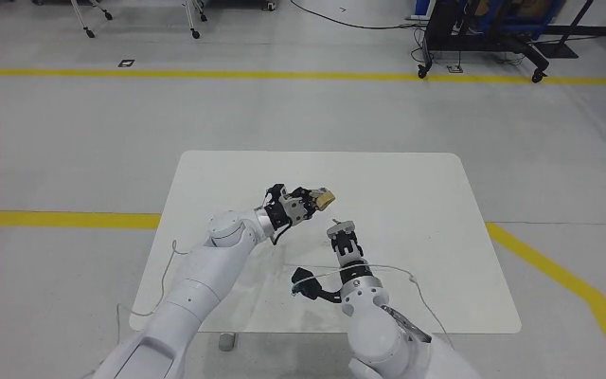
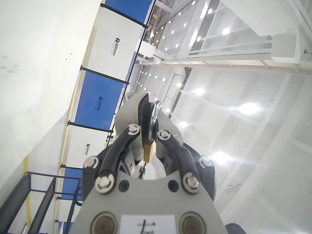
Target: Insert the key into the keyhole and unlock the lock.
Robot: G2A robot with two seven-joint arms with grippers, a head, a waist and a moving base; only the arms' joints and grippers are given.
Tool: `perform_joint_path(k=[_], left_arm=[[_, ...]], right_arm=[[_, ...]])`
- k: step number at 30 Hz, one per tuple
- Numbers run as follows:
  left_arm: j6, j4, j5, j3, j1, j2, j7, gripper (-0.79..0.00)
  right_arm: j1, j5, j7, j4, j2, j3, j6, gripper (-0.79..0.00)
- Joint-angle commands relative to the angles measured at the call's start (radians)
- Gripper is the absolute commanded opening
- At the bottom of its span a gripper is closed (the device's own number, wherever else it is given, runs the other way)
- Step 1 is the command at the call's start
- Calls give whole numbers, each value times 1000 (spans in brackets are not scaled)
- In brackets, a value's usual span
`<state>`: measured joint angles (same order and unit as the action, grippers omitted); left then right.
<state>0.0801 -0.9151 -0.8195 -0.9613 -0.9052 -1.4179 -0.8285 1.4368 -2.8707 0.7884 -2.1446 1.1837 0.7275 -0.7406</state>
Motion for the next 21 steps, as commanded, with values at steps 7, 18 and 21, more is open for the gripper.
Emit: perform_joint_path(k=[7,18,21], left_arm=[[21,-15,-30,-3,-10,-6,-7,-785],[-37,-2,7,-9,-4,-11,8,-785],[-48,-11,36,-8,-4,-10,17,-785]], right_arm=[[17,-201,-214,135,-41,35,353,-785],[-34,-201,-154,207,-119,-44,474,-785],[-25,-201,-138,208,-122,-39,478,-785]])
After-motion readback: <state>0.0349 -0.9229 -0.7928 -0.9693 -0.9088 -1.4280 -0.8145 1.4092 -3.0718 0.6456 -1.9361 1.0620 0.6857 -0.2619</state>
